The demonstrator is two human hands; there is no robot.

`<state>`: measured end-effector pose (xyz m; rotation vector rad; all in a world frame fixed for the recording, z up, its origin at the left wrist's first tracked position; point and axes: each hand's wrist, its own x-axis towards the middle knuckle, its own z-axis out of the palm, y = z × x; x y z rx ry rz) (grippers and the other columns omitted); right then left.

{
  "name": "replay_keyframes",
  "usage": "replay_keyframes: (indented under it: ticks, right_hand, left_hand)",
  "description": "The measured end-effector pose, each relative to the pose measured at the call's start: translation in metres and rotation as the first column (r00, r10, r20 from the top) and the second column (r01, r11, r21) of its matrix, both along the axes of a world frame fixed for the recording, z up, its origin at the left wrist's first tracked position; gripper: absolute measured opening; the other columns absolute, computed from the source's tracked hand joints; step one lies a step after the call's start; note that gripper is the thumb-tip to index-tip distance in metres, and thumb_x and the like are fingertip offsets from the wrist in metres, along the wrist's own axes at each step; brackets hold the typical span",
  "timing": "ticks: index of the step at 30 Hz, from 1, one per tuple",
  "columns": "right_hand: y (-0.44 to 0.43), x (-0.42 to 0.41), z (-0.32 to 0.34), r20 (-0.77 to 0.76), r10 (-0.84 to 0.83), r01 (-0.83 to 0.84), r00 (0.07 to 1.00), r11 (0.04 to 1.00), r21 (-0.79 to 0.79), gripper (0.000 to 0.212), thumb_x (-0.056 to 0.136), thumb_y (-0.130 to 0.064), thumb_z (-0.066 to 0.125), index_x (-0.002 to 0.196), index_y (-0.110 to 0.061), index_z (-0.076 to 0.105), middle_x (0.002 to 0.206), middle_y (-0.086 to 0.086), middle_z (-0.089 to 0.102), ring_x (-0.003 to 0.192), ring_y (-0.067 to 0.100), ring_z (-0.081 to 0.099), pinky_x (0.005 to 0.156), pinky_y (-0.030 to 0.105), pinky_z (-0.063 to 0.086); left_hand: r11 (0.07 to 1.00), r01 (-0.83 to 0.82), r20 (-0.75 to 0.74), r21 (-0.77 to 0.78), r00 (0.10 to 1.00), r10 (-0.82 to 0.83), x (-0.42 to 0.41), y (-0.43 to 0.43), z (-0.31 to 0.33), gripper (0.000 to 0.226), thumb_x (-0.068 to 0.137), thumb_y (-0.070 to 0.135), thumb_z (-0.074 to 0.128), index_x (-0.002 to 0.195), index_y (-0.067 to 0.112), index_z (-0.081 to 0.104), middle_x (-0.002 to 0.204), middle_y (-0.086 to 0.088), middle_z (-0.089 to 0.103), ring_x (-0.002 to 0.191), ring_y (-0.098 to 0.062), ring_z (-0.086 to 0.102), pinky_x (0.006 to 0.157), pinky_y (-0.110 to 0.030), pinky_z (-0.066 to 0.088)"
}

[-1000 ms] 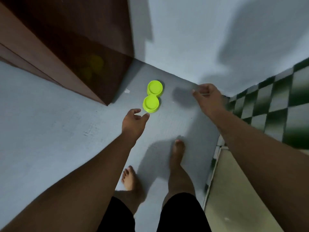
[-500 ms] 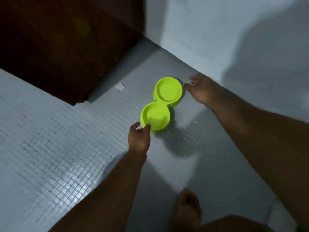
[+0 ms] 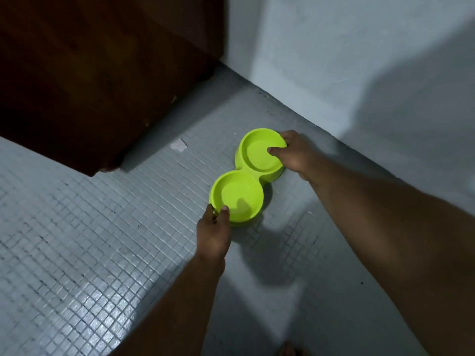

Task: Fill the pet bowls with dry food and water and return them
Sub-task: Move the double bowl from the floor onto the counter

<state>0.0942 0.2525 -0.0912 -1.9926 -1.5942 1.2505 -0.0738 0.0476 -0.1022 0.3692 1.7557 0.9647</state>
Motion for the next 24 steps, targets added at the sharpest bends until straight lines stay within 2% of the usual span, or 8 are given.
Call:
replay_keyframes:
  ticks: [2,6,8,9,12,16,19,24]
  right_hand:
    - [-0.005,-0.005,0.017,-0.023,-0.021,0.022,1.000,0.999,0.036,0.048,0.083,-0.017,0.078,0.126,-0.007,0.059,0.119,0.013,0.068,0.105,0.025,0.067,0.096,0.041,0.054]
    - [-0.014,-0.006,0.051,-0.035,-0.047,0.051,0.998,0.992,0.112,0.033,0.087,-0.014,0.073,0.118,-0.004,0.066,0.111,0.013,0.071,0.099,0.023,0.067,0.085,0.028,0.053]
    - [-0.022,-0.005,0.077,-0.060,-0.079,0.086,0.995,0.988,0.129,0.032,0.080,-0.025,0.076,0.106,-0.008,0.070,0.103,0.009,0.072,0.092,0.020,0.067,0.082,0.027,0.053]
    - [-0.023,-0.001,0.086,-0.094,-0.133,0.145,0.987,0.979,0.144,0.035,0.072,-0.034,0.077,0.099,-0.014,0.069,0.103,0.010,0.073,0.092,0.022,0.069,0.085,0.035,0.056]
    - [-0.027,0.022,0.103,-0.181,-0.280,0.310,0.943,0.935,0.172,0.034,0.063,-0.042,0.073,0.085,-0.024,0.054,0.099,0.010,0.071,0.093,0.026,0.069,0.086,0.050,0.057]
    - [-0.069,0.020,0.214,-0.191,-0.451,0.485,0.872,0.849,0.212,0.018,0.075,-0.033,0.064,0.074,-0.027,0.047,0.085,0.001,0.061,0.091,0.026,0.064,0.086,0.048,0.054]
    - [-0.101,0.015,0.307,-0.187,-0.548,0.577,0.816,0.794,0.191,0.026,0.088,-0.016,0.063,0.072,-0.025,0.045,0.075,-0.006,0.053,0.084,0.020,0.056,0.085,0.047,0.052]
    - [-0.163,0.000,0.463,-0.223,-0.641,0.678,0.735,0.695,0.237,0.023,0.090,-0.019,0.064,0.075,-0.025,0.047,0.075,-0.007,0.055,0.078,0.017,0.055,0.074,0.037,0.053]
  left_hand:
    - [0.998,0.014,-0.088,0.054,0.996,-0.009,-0.004,0.000,0.006,0.027,0.104,0.026,0.055,0.128,0.020,0.067,0.110,0.002,0.070,0.087,0.001,0.061,0.075,-0.024,0.050]
    - [0.989,-0.008,-0.137,0.149,0.990,0.028,-0.013,0.003,0.029,0.023,0.105,0.019,0.053,0.123,0.025,0.067,0.099,0.012,0.070,0.078,0.016,0.062,0.069,-0.010,0.047]
    - [0.981,0.007,-0.167,0.193,0.986,0.026,-0.019,0.008,0.048,0.023,0.105,0.023,0.053,0.125,0.025,0.066,0.107,-0.006,0.069,0.079,0.005,0.064,0.071,-0.017,0.053]
    - [0.978,0.019,-0.175,0.207,0.984,0.018,-0.022,0.011,0.060,0.027,0.104,0.030,0.054,0.129,0.027,0.065,0.114,-0.013,0.065,0.084,-0.003,0.065,0.077,-0.028,0.058]
    - [0.977,0.079,-0.220,0.198,0.975,-0.034,-0.037,0.020,0.097,0.055,0.090,0.060,0.050,0.140,0.039,0.057,0.130,-0.016,0.056,0.111,-0.028,0.064,0.097,-0.057,0.055]
    - [0.966,0.168,-0.302,0.198,0.948,-0.103,-0.059,0.027,0.189,0.067,0.084,0.061,0.043,0.142,0.031,0.057,0.135,-0.013,0.059,0.126,-0.029,0.056,0.108,-0.053,0.048]
    - [0.947,0.236,-0.349,0.219,0.925,-0.150,-0.073,0.028,0.285,0.070,0.084,0.057,0.043,0.142,0.021,0.059,0.135,-0.013,0.064,0.126,-0.029,0.058,0.109,-0.049,0.046]
    - [0.910,0.349,-0.343,0.224,0.902,-0.261,-0.089,0.013,0.458,0.057,0.092,0.035,0.051,0.143,0.010,0.058,0.139,-0.013,0.063,0.127,-0.024,0.059,0.112,-0.042,0.045]
